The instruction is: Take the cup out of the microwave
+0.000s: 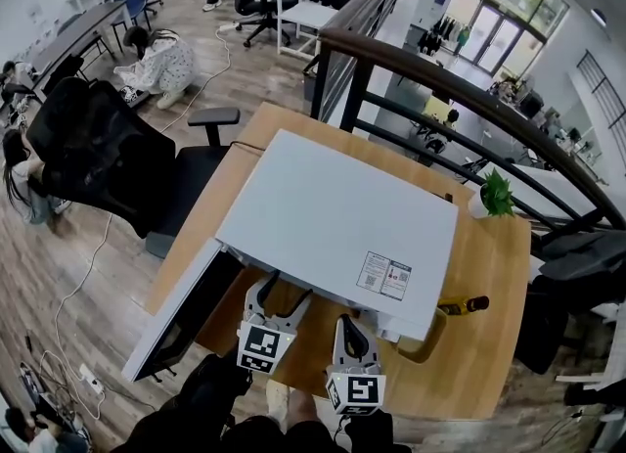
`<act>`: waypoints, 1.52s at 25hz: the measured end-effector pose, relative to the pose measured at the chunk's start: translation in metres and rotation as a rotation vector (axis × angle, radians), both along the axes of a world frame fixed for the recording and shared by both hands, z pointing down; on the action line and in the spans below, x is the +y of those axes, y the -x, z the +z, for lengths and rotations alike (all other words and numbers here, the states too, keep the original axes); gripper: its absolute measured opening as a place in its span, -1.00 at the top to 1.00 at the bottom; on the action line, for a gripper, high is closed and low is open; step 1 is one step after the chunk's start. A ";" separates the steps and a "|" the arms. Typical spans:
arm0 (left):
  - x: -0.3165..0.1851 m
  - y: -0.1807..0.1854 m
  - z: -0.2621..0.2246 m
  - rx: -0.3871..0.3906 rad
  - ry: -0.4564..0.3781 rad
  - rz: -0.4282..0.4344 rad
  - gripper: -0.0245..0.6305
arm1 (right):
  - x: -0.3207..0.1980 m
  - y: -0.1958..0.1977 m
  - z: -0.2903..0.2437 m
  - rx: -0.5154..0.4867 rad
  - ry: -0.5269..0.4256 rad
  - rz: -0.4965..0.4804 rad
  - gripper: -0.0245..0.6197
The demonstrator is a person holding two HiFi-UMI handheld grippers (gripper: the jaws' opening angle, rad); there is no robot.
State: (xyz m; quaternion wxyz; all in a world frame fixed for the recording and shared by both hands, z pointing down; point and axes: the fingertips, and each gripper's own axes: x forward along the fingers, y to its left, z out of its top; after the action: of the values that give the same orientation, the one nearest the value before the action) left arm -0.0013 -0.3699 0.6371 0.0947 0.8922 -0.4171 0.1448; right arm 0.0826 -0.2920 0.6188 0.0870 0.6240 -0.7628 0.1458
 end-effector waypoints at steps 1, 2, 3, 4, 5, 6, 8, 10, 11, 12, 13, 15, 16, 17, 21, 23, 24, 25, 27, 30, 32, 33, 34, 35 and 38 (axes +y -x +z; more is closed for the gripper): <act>-0.003 -0.001 0.001 0.009 0.001 -0.002 0.04 | -0.001 0.000 0.001 -0.003 0.004 -0.001 0.88; -0.006 -0.002 0.004 0.012 0.004 -0.003 0.02 | -0.002 0.000 0.002 -0.007 0.009 -0.003 0.88; -0.009 -0.003 0.007 0.009 0.007 -0.004 0.01 | -0.004 0.001 0.002 -0.011 0.014 -0.006 0.88; -0.012 -0.004 0.010 0.003 0.011 -0.005 0.00 | -0.005 0.002 0.002 -0.015 0.017 -0.010 0.88; -0.015 -0.006 0.013 -0.005 0.015 -0.004 0.00 | -0.007 0.003 0.001 -0.017 0.019 -0.014 0.88; -0.018 -0.007 0.016 -0.011 0.019 -0.003 -0.01 | -0.008 0.002 0.001 -0.018 0.020 -0.016 0.88; -0.024 -0.010 0.021 -0.022 0.022 -0.003 -0.01 | -0.009 0.001 0.005 -0.022 0.024 -0.019 0.88; -0.031 -0.013 0.026 -0.031 0.025 -0.004 -0.01 | -0.011 -0.002 0.008 -0.026 0.029 -0.019 0.88; -0.034 -0.015 0.028 -0.034 0.027 -0.003 -0.01 | -0.012 -0.003 0.010 -0.025 0.032 -0.018 0.88; -0.037 -0.016 0.029 -0.036 0.028 -0.003 -0.01 | -0.013 -0.005 0.011 -0.025 0.034 -0.018 0.88; -0.040 -0.018 0.031 -0.038 0.029 -0.004 -0.01 | -0.015 -0.006 0.012 -0.024 0.034 -0.019 0.88; -0.045 -0.019 0.033 -0.042 0.030 -0.008 -0.01 | -0.018 -0.006 0.013 -0.019 0.032 -0.027 0.88; -0.048 -0.019 0.034 -0.044 0.031 -0.012 -0.01 | -0.019 -0.006 0.014 -0.013 0.034 -0.034 0.88; -0.050 -0.019 0.036 -0.045 0.032 -0.015 -0.01 | -0.020 -0.006 0.015 -0.004 0.035 -0.043 0.88; -0.057 -0.022 0.040 -0.062 0.042 -0.014 -0.01 | -0.024 -0.007 0.015 0.013 0.027 -0.058 0.88; -0.058 -0.023 0.042 -0.072 0.050 -0.006 -0.01 | -0.024 -0.008 0.018 0.005 0.035 -0.050 0.88; -0.058 -0.024 0.044 -0.075 0.053 -0.002 -0.01 | -0.024 -0.008 0.018 0.004 0.036 -0.050 0.88; -0.058 -0.024 0.045 -0.076 0.055 0.001 0.00 | -0.025 -0.008 0.018 0.006 0.034 -0.054 0.88; -0.057 -0.025 0.050 -0.067 0.058 0.006 0.00 | -0.026 -0.007 0.018 0.013 0.028 -0.064 0.88; -0.056 -0.025 0.054 -0.061 0.056 0.006 -0.01 | -0.026 -0.007 0.019 0.015 0.028 -0.064 0.88; -0.055 -0.024 0.053 -0.061 0.055 0.003 -0.01 | -0.026 -0.006 0.017 0.018 0.025 -0.068 0.88; -0.055 -0.023 0.052 -0.062 0.055 0.001 -0.01 | -0.026 -0.005 0.017 0.019 0.025 -0.068 0.88; -0.055 -0.023 0.052 -0.062 0.055 0.000 -0.01 | -0.026 -0.005 0.016 0.020 0.026 -0.067 0.88; -0.055 -0.022 0.051 -0.061 0.053 -0.002 0.00 | -0.026 -0.005 0.016 0.020 0.028 -0.065 0.88; -0.053 -0.021 0.050 -0.063 0.052 -0.005 -0.01 | -0.025 -0.005 0.016 0.020 0.027 -0.061 0.88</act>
State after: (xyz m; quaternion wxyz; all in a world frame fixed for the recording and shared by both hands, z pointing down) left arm 0.0193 -0.4233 0.6874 0.1050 0.8833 -0.4184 0.1835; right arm 0.0873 -0.3167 0.6343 0.1078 0.6005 -0.7786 0.1471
